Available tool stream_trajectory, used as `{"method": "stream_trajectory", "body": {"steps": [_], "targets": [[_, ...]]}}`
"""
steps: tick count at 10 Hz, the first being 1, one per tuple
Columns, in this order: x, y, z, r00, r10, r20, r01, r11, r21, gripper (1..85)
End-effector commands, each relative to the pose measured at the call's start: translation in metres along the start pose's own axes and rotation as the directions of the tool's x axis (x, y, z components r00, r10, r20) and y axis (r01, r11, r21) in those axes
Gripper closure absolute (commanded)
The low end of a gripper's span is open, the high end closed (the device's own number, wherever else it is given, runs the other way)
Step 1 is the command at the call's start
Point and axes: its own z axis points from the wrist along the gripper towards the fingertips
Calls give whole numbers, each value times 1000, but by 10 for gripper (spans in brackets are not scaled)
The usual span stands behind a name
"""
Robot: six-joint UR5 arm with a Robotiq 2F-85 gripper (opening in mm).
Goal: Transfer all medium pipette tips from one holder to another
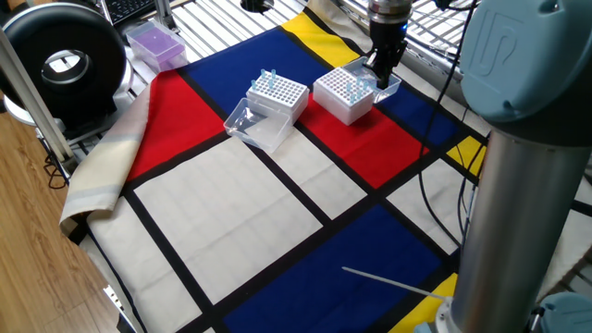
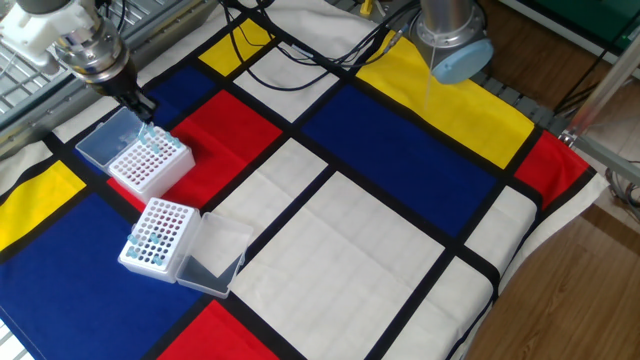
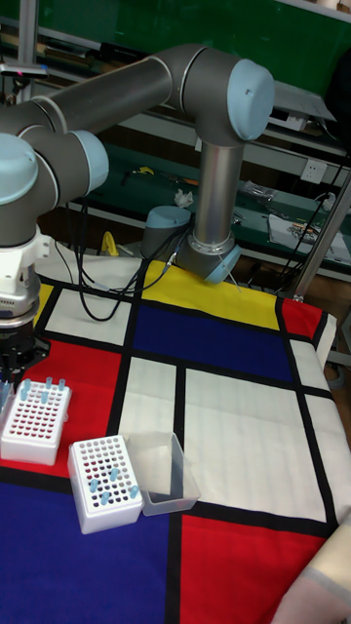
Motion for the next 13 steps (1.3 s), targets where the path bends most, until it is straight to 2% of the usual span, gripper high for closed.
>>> {"method": "stream_trajectory", "body": {"steps": [1, 5, 8, 10, 13], "targets": [[-2, -4, 0, 1000, 1, 6, -1, 1000, 11, 840], [13, -13, -3, 997, -68, -27, 69, 997, 37, 840], [11, -27, -5, 994, -104, -17, 105, 990, 89, 840], [9, -31, -5, 993, -120, -8, 120, 987, 107, 840], [9, -26, -6, 994, -106, -1, 106, 991, 88, 843]]}}
